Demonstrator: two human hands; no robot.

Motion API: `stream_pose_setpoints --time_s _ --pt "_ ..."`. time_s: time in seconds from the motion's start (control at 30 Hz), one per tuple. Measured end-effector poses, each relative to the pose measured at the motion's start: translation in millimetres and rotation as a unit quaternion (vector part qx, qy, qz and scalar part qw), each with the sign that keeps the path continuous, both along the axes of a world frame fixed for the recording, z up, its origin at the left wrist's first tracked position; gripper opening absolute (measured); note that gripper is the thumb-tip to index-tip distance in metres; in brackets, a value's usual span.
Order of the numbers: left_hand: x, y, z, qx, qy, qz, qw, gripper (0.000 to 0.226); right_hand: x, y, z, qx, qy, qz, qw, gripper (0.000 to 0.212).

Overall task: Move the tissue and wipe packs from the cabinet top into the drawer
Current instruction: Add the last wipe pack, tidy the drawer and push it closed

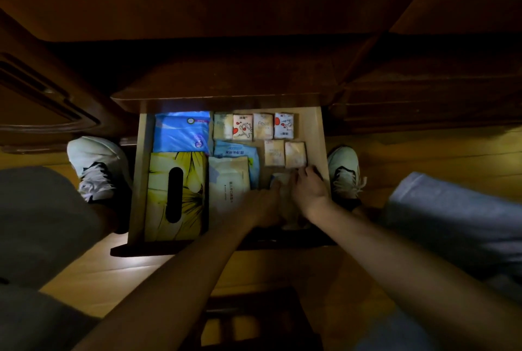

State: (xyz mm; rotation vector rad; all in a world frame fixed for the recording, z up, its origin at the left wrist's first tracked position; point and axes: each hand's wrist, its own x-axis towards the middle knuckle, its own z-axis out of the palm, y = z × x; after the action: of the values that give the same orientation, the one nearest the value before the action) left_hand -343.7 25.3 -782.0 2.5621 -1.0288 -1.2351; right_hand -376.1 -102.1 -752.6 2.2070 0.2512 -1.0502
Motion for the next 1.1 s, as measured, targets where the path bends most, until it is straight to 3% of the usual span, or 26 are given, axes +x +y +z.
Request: stream_pose_setpoints --time_s 0.23,0.3,0.37,0.43,0.5,0.57,0.73,0.8,0.87,1.0,1.1 --pt "-10.7 -1.9 -12.4 0.001 -0.104 -0.054 0.993 0.107 -5.6 -7.5 -4.5 0.021 -0.065 0.041 0.997 0.047" --pt "-9.7 -5.8 -11.5 0.018 -0.108 -0.058 0.992 0.108 -7.5 -7.3 0.8 0.010 -0.061 0.026 0.998 0.048" --pt "-6.5 -3.7 -3.2 0.032 -0.080 -0.047 0.995 0.108 -6.0 -3.4 19.8 -0.036 -0.117 -0.025 0.992 0.049" --pt "-0.8 5.5 17.5 0.021 -0.050 -0.042 0.998 0.098 -1.9 2.3 37.4 -0.040 -0.108 -0.089 0.989 0.050" --pt "11.0 20.1 44.8 -0.034 -0.073 -0.018 0.997 0.063 -0.9 6.4 47.2 -0.027 -0.053 -0.065 0.996 0.059" --pt "26.1 36.1 81.6 -0.080 -0.100 0.028 0.991 0.039 4.2 9.7 74.0 -0.008 -0.069 -0.073 0.995 0.065" --pt "62.7 72.7 192.4 -0.122 -0.208 0.090 0.966 0.032 8.7 20.8 151.8 0.146 -0.173 -0.145 0.963 0.049" --pt "78.6 89.3 247.4 -0.174 -0.301 0.114 0.931 0.027 16.3 24.5 198.0 0.242 -0.278 -0.143 0.919 0.035" --pt "94.7 103.6 307.5 -0.243 -0.390 0.141 0.877 0.023 27.2 28.2 256.2 0.330 -0.395 -0.115 0.850 0.022" --pt "126.5 118.3 420.6 -0.363 -0.525 0.162 0.752 0.014 59.8 27.8 377.2 0.382 -0.599 0.023 0.703 0.016" --pt "155.7 113.9 477.5 -0.384 -0.564 0.155 0.715 0.012 93.0 18.0 443.0 0.384 -0.669 0.061 0.634 0.015"
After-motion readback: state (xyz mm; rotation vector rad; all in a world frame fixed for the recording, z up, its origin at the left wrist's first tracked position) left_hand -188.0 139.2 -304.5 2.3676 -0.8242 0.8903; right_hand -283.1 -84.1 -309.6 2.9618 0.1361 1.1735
